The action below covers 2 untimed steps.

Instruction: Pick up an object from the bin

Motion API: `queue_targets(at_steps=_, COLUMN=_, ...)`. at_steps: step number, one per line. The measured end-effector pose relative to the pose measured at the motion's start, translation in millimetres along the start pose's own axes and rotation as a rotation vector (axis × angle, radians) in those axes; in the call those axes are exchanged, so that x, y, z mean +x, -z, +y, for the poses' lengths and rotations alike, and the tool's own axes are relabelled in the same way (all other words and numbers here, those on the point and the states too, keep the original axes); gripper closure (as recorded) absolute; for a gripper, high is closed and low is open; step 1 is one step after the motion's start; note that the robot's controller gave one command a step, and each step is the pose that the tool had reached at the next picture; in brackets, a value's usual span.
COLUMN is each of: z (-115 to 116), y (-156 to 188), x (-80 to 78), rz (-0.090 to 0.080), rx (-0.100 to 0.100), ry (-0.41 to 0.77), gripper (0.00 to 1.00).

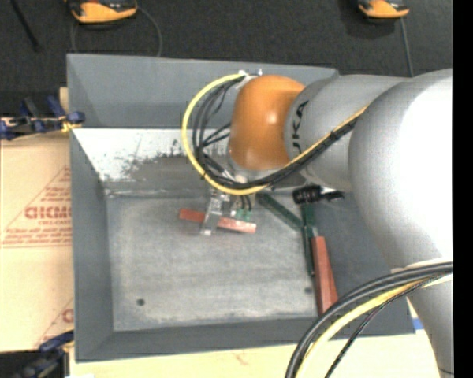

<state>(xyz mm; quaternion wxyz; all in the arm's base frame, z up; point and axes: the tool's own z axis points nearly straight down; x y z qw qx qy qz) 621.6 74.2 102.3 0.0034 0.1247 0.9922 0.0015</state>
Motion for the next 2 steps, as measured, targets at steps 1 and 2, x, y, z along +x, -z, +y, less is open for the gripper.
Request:
queue_targets(at_steps=1, z=0.4, y=54.3, x=-3.0, rz=-0.003, rx=-0.001, ry=0.001, gripper=1.00)
queue_targets(at_steps=2, z=0.6, y=79.9, x=-4.9, rz=0.000, rx=0.000, ry=0.002, gripper=1.00)
